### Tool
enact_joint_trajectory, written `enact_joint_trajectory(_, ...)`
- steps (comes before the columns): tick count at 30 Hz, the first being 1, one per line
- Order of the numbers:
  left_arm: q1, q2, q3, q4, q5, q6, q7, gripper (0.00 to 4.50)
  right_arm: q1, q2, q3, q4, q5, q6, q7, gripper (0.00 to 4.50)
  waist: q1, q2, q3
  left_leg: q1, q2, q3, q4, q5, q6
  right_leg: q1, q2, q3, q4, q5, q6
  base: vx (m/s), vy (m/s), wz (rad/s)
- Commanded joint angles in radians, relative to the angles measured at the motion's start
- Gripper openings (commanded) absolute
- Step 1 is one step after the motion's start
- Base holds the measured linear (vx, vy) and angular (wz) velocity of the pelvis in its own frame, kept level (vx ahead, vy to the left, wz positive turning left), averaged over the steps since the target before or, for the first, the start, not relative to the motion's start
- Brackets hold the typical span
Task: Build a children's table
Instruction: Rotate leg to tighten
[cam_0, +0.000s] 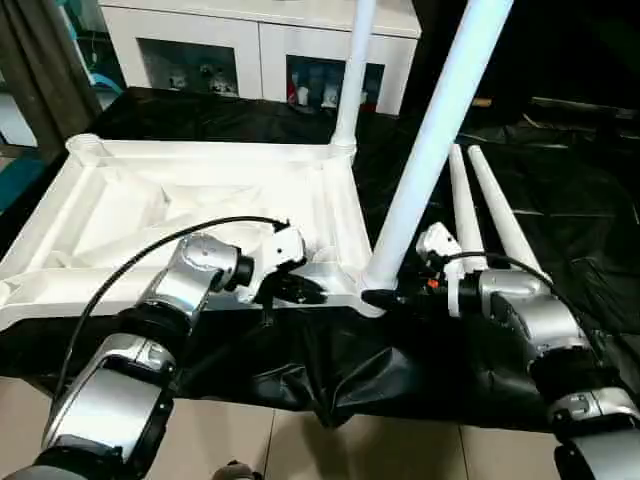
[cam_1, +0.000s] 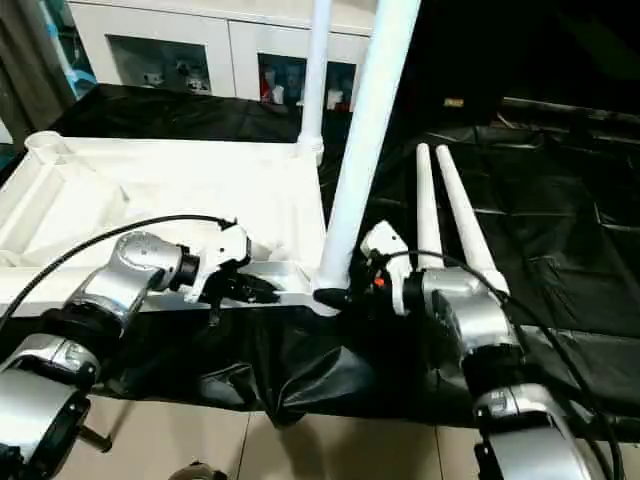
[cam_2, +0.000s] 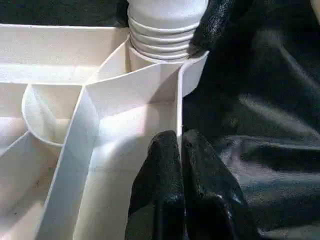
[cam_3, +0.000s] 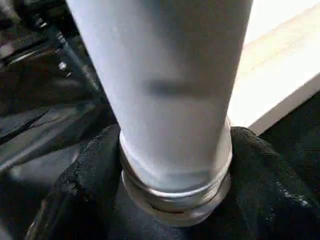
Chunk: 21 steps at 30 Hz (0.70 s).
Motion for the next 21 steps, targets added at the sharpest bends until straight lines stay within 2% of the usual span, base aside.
enact_joint_trajectory(1,-0.024,-0.072,0.033,0.029,-0.011,0.025,0.141,0.00,0.000,0.045,-0.039,0.053,0.001,-0.001,-0.151,2.83,-0.004,-0.008,-0.065,0.019,0.034,-0.014,-0.070,-0.206,0.039,0.042,-0.063,0.043,-0.069,-0.184,-0.235,0.000,0.000,0.00)
enact_joint_trajectory(3,-0.051,-0.111,0.049,0.058,-0.007,0.057,0.243,0.00,-0.010,0.082,-0.074,0.103,-0.006,-0.010,-0.286,2.80,-0.010,-0.010,-0.064,0.020,0.032,-0.016,-0.073,-0.216,0.020,0.041,-0.062,0.044,-0.072,-0.211,-0.227,0.000,0.000,0.00)
enact_joint_trajectory(4,-0.076,-0.147,0.061,0.081,-0.005,0.081,0.328,0.00,-0.019,0.114,-0.103,0.137,-0.001,-0.008,-0.392,2.79,-0.012,-0.008,-0.065,0.021,0.031,-0.015,-0.072,-0.217,0.013,0.039,-0.063,0.045,-0.073,-0.213,-0.224,0.000,0.000,0.00)
enact_joint_trajectory(5,-0.076,-0.147,0.061,0.081,-0.005,0.081,0.328,0.00,-0.019,0.114,-0.103,0.137,-0.001,-0.008,-0.392,2.78,-0.014,-0.009,-0.063,0.024,0.029,-0.014,-0.073,-0.226,0.011,0.036,-0.061,0.045,-0.077,-0.225,-0.222,0.000,0.000,0.00)
enact_joint_trajectory(6,-0.091,-0.169,0.069,0.096,-0.005,0.095,0.382,0.00,-0.023,0.134,-0.122,0.157,0.002,-0.005,-0.456,2.77,-0.015,-0.011,-0.066,0.022,0.028,-0.015,-0.071,-0.221,0.011,0.041,-0.063,0.045,-0.077,-0.230,-0.218,0.000,0.000,0.00)
enact_joint_trajectory(7,-0.123,-0.230,0.093,0.124,-0.016,0.120,0.495,0.00,-0.031,0.179,-0.150,0.190,0.002,-0.015,-0.590,2.77,-0.014,-0.011,-0.066,0.021,0.028,-0.016,-0.072,-0.215,0.014,0.042,-0.063,0.045,-0.077,-0.226,-0.217,0.000,0.000,0.00)
enact_joint_trajectory(8,-0.129,-0.244,0.099,0.129,-0.021,0.123,0.517,0.00,-0.033,0.190,-0.156,0.196,0.002,-0.018,-0.616,2.77,-0.017,-0.002,-0.064,0.026,0.028,-0.013,-0.071,-0.224,0.012,0.035,-0.059,0.046,-0.081,-0.216,-0.220,0.000,0.000,0.00)
enact_joint_trajectory(9,-0.137,-0.268,0.101,0.134,-0.025,0.125,0.534,0.00,-0.038,0.210,-0.167,0.203,0.009,-0.026,-0.649,2.77,-0.015,-0.003,-0.067,0.023,0.026,-0.016,-0.071,-0.216,0.012,0.042,-0.060,0.045,-0.078,-0.205,-0.219,0.000,0.000,0.00)
enact_joint_trajectory(11,-0.142,-0.306,0.096,0.135,-0.025,0.112,0.541,0.00,-0.047,0.245,-0.180,0.209,0.008,-0.039,-0.691,2.76,-0.015,-0.002,-0.071,0.018,0.025,-0.015,-0.069,-0.186,0.031,0.047,-0.058,0.044,-0.073,-0.139,-0.224,0.000,0.000,0.00)
enact_joint_trajectory(14,-0.134,-0.326,0.076,0.122,-0.017,0.086,0.501,0.00,-0.054,0.263,-0.177,0.207,-0.004,-0.060,-0.708,2.76,-0.015,-0.001,-0.071,0.015,0.023,-0.015,-0.067,-0.164,0.053,0.049,-0.056,0.043,-0.070,-0.087,-0.228,0.000,0.000,0.00)
enact_joint_trajectory(16,-0.126,-0.328,0.058,0.114,-0.012,0.067,0.470,0.00,-0.060,0.262,-0.160,0.211,-0.025,-0.093,-0.699,2.76,-0.015,0.005,-0.070,0.018,0.025,-0.016,-0.069,-0.184,0.053,0.049,-0.057,0.042,-0.073,-0.105,-0.229,0.000,0.000,0.00)
enact_joint_trajectory(18,-0.122,-0.323,0.055,0.116,-0.009,0.050,0.451,0.00,-0.056,0.258,-0.172,0.195,0.000,-0.124,-0.663,2.76,-0.016,0.003,-0.069,0.018,0.026,-0.016,-0.070,-0.200,0.049,0.049,-0.057,0.042,-0.074,-0.113,-0.230,0.000,0.000,0.00)
enact_joint_trajectory(19,-0.122,-0.323,0.055,0.116,-0.009,0.049,0.451,0.00,-0.056,0.258,-0.173,0.195,0.000,-0.125,-0.664,3.11,-0.016,0.003,-0.070,0.018,0.026,-0.016,-0.070,-0.201,0.051,0.050,-0.057,0.042,-0.073,-0.111,-0.231,0.000,0.000,0.00)
enact_joint_trajectory(21,-0.123,-0.321,0.059,0.122,-0.006,0.043,0.454,0.00,-0.058,0.249,-0.183,0.178,0.005,-0.141,-0.667,3.45,-0.016,0.003,-0.071,0.017,0.026,-0.016,-0.069,-0.194,0.053,0.051,-0.057,0.043,-0.071,-0.097,-0.234,0.000,0.000,0.00)
